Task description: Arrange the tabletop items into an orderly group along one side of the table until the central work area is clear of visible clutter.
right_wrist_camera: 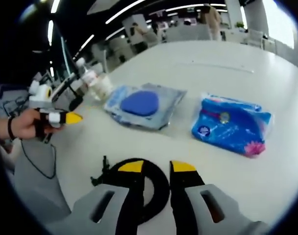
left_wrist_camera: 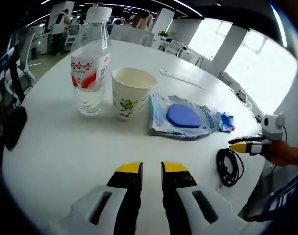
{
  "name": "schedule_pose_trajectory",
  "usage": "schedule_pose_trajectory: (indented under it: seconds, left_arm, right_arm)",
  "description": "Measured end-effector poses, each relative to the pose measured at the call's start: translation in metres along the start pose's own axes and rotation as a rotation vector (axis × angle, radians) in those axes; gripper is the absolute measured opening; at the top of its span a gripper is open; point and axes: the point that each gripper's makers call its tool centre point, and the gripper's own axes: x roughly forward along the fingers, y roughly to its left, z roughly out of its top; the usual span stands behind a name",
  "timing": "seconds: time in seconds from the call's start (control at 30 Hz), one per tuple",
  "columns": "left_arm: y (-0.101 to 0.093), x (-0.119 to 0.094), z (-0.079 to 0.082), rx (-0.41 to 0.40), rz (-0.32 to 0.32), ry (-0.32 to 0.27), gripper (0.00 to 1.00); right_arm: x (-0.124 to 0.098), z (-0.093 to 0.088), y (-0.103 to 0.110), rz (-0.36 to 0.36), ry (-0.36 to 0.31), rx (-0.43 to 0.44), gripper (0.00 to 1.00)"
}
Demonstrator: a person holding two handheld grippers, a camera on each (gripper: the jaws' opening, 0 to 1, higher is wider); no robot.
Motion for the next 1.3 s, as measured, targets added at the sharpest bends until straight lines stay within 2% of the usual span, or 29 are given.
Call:
schedule_pose_trajectory:
  seconds: [0.27, 0.57, 0.8, 0.87, 0.9, 1.03, 1.3]
  left_arm:
    - [0.002, -0.029, -0.021, -0.023, 0.007, -0.012, 0.18]
    - [-0.001, -0.051, -0.034, 0.035, 0.018, -0.013, 0.24]
    - [-0.002, -0.071, -0.047, 0.073, 0.004, -0.002, 0.27]
    - [-0.001, -0.077, -0.052, 0.073, 0.003, 0.002, 0.27]
    - [0.000, -0.079, -0.054, 0.072, 0.003, 0.005, 0.27]
    - [0.006, -0.088, -0.062, 0.056, 0.013, 0.011, 0.26]
    - [0.008, -0.095, -0.059, 0.033, 0.015, -0.008, 0.26]
  right_arm:
    - [0.001, -0.018, 0.008, -0.010, 0.054, -0.084, 0.19]
    - [-0.002, -0.018, 0.007, -0.035, 0.054, -0.091, 0.19]
    - [-0.002, -0.019, 0.002, -0.073, 0.043, -0.086, 0.14]
    - [-0.003, -0.019, -0.006, -0.126, 0.053, -0.130, 0.08]
    - [-0.002, -0.019, -0.001, -0.108, 0.049, -0.110, 0.08]
    - [-0.002, -0.020, -0.001, -0.136, 0.046, -0.118, 0.08]
    - [-0.004, -0.018, -0.006, -0.144, 0.050, -0.136, 0.03]
